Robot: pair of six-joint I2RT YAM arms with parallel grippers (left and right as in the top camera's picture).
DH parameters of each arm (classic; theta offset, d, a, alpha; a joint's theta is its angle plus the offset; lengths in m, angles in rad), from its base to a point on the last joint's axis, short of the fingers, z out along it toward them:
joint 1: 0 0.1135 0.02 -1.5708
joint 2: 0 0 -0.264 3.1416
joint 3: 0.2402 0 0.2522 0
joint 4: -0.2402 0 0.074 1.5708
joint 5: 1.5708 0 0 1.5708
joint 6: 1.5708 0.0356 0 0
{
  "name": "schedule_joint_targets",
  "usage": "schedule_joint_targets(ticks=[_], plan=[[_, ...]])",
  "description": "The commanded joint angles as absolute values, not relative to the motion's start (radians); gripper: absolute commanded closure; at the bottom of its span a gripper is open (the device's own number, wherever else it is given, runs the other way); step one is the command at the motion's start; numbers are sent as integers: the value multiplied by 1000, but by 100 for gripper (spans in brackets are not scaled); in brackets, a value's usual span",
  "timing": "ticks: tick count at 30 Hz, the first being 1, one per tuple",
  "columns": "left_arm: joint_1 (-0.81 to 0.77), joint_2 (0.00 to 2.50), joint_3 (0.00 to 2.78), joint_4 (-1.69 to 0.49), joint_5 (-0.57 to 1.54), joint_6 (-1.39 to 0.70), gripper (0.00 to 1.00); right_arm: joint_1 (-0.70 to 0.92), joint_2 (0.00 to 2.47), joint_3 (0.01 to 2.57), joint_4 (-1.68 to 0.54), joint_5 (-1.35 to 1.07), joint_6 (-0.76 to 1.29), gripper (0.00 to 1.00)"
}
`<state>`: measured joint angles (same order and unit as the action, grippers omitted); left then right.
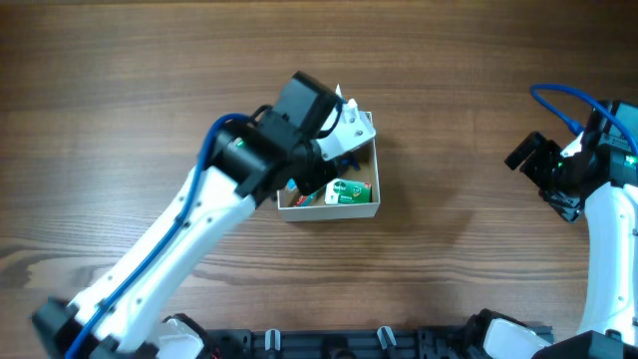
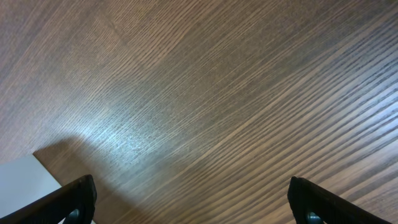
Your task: Pack container
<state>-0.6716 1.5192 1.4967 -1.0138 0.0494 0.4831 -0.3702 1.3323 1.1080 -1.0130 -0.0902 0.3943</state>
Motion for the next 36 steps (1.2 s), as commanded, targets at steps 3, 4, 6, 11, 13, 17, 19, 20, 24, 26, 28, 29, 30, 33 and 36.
schedule_joint_targets(ticks=[3, 4, 6, 11, 13, 17, 19, 20, 24, 26, 28, 29, 30, 33, 36], plan=[[-679, 1665, 1504, -991, 35, 521, 96, -372, 1328, 1103, -1010, -102, 381, 0], [-679, 1684, 1504, -991, 36, 521, 96, -372, 1328, 1103, -1010, -102, 381, 0], [-679, 1714, 1504, -992, 36, 521, 96, -372, 1328, 1103, -1010, -102, 381, 0], [-679, 1749, 1504, -996, 35, 520, 74, -372, 1328, 1103, -1009, -102, 381, 0], [-679, 1748, 1504, -996, 35, 520, 52, -372, 1328, 1103, -1009, -102, 382, 0], [-679, 1742, 1504, -1021, 33, 518, 46, -372, 1328, 1103, -1009, -102, 382, 0], [-679, 1723, 1504, -1045, 31, 515, 46, -372, 1328, 1103, -1009, -102, 381, 0], [-681, 1708, 1504, -1055, 24, 505, 45, -372, 1328, 1103, -1008, -102, 381, 0], [-697, 1591, 1504, -1069, -149, 344, 43, -372, 1328, 1103, -1006, -104, 352, 0], [-687, 1519, 1504, -1070, -231, 235, 38, -371, 1328, 1103, -1005, -106, 279, 6], [-649, 1456, 1504, -1070, -256, 134, 30, -365, 1328, 1103, -1005, -103, 245, 9], [-625, 1435, 1504, -1069, -256, 97, 29, -356, 1328, 1103, -999, -103, 240, 9], [-590, 1414, 1504, -1067, -255, 60, 28, -337, 1328, 1105, -986, -104, 233, 9], [-469, 1391, 1504, -1058, -255, -20, 0, -259, 1328, 1135, -962, -101, 208, 3], [-370, 1396, 1504, -1050, -252, -90, 0, -159, 1328, 1172, -912, -95, 179, 1]])
